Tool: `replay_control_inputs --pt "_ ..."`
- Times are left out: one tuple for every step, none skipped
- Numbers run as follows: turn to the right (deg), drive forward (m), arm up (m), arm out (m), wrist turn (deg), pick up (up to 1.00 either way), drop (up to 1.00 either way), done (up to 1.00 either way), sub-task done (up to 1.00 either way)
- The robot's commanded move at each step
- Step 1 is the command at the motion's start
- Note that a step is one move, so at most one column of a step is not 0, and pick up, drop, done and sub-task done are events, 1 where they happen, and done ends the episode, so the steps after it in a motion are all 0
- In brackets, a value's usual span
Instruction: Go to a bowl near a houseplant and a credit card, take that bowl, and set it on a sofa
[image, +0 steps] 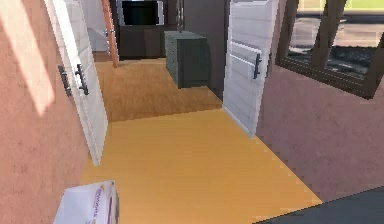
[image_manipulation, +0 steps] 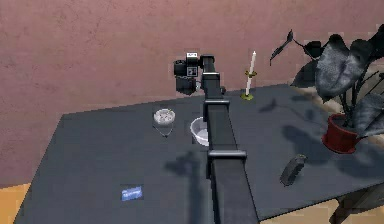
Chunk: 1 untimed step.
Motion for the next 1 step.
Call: replay_control_inputs --pt "0.0 0.00 -0.30 0.00 0.0 0.00 0.00 0.00 0.00"
